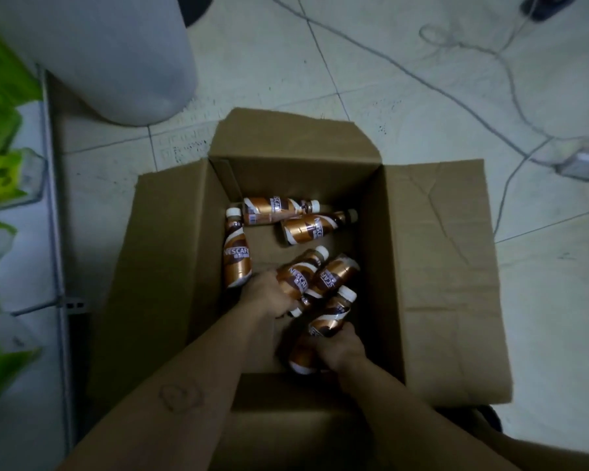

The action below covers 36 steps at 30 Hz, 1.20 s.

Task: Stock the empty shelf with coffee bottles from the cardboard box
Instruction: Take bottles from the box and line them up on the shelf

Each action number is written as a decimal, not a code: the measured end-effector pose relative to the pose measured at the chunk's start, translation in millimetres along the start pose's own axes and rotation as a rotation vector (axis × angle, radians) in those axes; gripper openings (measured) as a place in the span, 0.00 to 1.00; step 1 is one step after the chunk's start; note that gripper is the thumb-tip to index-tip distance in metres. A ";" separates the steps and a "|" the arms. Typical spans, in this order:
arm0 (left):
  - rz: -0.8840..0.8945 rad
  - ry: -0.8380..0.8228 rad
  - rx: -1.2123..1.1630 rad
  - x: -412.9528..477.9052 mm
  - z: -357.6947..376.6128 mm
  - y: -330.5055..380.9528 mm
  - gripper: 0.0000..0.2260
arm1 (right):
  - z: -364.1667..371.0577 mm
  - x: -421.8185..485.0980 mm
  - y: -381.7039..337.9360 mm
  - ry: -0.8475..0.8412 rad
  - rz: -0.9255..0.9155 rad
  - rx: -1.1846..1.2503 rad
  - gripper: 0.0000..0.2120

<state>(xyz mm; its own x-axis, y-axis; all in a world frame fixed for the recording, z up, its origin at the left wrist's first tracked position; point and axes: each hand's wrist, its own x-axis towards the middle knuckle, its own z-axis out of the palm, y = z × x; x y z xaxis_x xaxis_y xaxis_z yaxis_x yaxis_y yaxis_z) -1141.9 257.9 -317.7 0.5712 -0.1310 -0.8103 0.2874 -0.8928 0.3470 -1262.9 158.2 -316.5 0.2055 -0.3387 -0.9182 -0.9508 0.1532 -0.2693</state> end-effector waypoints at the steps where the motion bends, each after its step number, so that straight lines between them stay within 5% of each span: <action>1: 0.002 -0.027 -0.050 -12.3 -6.4 -1.5 0.35 | -6.5 -9.4 -3.7 -0.002 -0.047 0.009 0.37; 13: 0.422 0.218 -0.376 -222.6 -122.4 28.1 0.35 | -87.0 -206.2 -88.8 0.001 -0.729 -0.054 0.29; 23: 0.880 0.533 -0.445 -455.4 -214.8 47.4 0.32 | -107.7 -443.7 -124.7 -0.181 -1.375 0.004 0.24; 26: 0.886 0.773 -0.330 -522.7 -242.4 28.2 0.38 | -88.2 -501.0 -128.8 -0.294 -1.509 -0.006 0.22; 30: 0.870 0.972 -0.356 -600.5 -272.1 -23.6 0.33 | -39.6 -564.0 -134.4 -0.526 -1.605 0.007 0.20; 36: 0.517 1.320 -0.278 -710.7 -282.3 -130.5 0.23 | 59.8 -639.8 -123.0 -0.934 -1.688 -0.219 0.23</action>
<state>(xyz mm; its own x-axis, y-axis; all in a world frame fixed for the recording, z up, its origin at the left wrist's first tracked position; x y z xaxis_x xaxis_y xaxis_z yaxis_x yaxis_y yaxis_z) -1368.4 589.1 346.2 0.8914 0.2162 0.3984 -0.1180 -0.7379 0.6645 -1263.6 411.6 286.7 0.7638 0.5447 0.3463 0.3345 0.1248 -0.9341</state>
